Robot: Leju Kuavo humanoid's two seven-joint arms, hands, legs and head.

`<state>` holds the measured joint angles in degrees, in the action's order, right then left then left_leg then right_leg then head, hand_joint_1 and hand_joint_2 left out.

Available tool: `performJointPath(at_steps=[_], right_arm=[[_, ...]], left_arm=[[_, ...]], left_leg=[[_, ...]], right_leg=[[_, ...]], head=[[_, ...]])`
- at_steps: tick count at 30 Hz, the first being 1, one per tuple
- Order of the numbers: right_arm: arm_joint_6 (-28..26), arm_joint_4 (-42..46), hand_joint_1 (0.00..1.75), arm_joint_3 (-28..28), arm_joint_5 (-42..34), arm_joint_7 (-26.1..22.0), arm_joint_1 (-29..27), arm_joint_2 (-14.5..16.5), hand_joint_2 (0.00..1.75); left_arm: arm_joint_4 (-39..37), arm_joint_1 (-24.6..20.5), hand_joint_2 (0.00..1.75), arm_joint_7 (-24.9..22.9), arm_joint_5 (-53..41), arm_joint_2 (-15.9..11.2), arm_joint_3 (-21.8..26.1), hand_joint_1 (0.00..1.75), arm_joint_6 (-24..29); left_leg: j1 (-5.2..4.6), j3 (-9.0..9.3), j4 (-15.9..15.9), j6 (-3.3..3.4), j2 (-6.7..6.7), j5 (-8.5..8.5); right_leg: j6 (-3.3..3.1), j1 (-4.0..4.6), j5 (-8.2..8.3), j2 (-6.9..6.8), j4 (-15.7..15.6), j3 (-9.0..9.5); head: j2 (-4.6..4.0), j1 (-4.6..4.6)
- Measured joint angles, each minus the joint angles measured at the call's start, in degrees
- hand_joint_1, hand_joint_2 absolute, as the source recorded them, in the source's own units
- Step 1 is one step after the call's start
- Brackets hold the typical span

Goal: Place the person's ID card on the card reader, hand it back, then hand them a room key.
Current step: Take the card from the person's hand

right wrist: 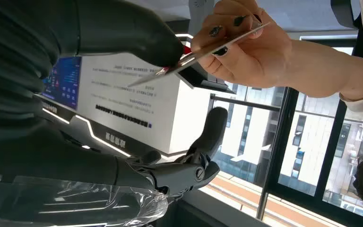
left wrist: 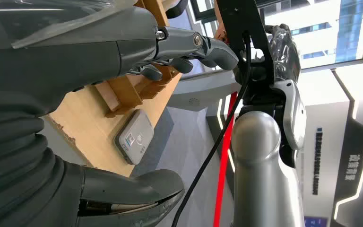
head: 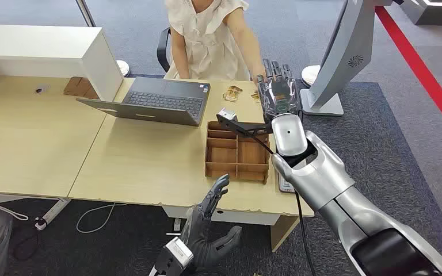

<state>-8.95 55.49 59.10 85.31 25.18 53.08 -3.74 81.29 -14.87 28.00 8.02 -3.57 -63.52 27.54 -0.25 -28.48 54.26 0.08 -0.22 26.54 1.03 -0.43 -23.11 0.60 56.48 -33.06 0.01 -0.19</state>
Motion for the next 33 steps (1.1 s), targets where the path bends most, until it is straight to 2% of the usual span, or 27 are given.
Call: performJointPath(at_steps=[22,33], right_arm=[[-1.8,-0.3,1.75,-0.8,-1.0,0.0,0.0,0.0,1.75],[-10.8,0.6,1.75,-3.8,-12.1,-1.2,-2.2,-1.3,1.75]], left_arm=[[0.0,-0.1,1.75,-0.2,0.0,0.0,0.0,0.0,1.0],[0.0,0.3,1.75,-0.2,-0.5,0.0,0.4,0.0,3.1]], left_leg=[[0.0,0.0,0.0,0.0,0.0,0.0],[0.0,0.02,0.0,0.0,0.0,0.0]], right_leg=[[0.0,0.0,0.0,0.0,0.0,0.0],[0.0,0.0,0.0,0.0,0.0,0.0]], head=[[-0.01,-0.01],[-0.01,-0.01]])
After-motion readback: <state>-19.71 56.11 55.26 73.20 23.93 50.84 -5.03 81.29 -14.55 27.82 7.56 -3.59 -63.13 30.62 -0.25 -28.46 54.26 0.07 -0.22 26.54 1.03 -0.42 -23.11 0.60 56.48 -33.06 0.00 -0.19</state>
